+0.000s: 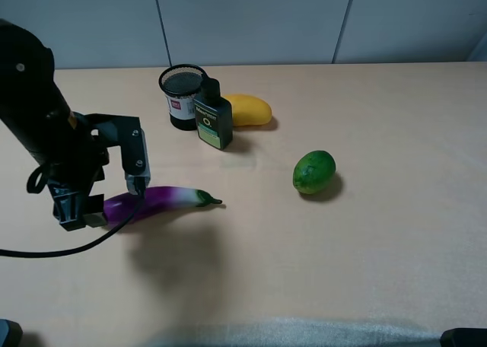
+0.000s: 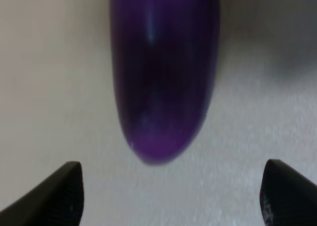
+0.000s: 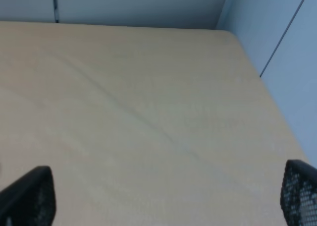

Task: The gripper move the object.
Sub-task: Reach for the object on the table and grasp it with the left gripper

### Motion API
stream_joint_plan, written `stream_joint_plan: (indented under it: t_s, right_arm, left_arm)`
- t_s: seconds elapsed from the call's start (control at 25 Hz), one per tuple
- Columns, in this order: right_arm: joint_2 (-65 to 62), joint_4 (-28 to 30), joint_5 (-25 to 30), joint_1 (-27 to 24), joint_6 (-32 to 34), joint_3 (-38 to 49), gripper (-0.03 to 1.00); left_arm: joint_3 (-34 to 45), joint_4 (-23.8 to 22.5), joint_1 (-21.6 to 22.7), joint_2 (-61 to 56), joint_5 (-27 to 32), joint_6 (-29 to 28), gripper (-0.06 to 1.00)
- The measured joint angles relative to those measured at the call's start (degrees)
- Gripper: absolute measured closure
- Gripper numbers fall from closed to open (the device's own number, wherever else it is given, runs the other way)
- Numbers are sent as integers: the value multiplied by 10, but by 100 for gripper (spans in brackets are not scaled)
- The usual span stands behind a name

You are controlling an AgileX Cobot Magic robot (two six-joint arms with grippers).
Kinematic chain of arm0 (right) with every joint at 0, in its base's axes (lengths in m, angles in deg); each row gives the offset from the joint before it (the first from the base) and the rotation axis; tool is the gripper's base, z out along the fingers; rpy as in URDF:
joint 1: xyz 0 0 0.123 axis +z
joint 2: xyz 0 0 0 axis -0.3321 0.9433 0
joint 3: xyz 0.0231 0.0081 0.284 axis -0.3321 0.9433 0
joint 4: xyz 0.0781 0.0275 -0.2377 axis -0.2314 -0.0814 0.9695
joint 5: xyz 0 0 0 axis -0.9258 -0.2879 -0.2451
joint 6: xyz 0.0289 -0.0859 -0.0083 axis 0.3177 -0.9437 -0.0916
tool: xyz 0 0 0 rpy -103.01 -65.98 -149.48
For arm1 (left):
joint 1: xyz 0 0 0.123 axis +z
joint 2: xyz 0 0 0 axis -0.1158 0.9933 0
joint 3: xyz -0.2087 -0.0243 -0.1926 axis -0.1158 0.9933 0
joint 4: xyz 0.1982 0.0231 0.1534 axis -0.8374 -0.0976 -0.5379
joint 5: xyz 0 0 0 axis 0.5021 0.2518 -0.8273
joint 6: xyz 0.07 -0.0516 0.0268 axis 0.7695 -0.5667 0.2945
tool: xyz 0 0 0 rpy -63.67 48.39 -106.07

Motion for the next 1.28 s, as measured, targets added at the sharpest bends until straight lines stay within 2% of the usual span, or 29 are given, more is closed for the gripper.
stream_joint_plan:
  t_s: [0.2,0.4,1.28]
  right_arm:
    - [0,0,0,0,0,0,28]
    - [0,0,0,0,0,0,28]
    - [0,0,0,0,0,0,28]
  left_arm:
    - [-17,1,-3,27,-15,0,15]
    - [-25,4,-33,80,-49,0,15]
    - [-38,19,-48,133,-124,1,18]
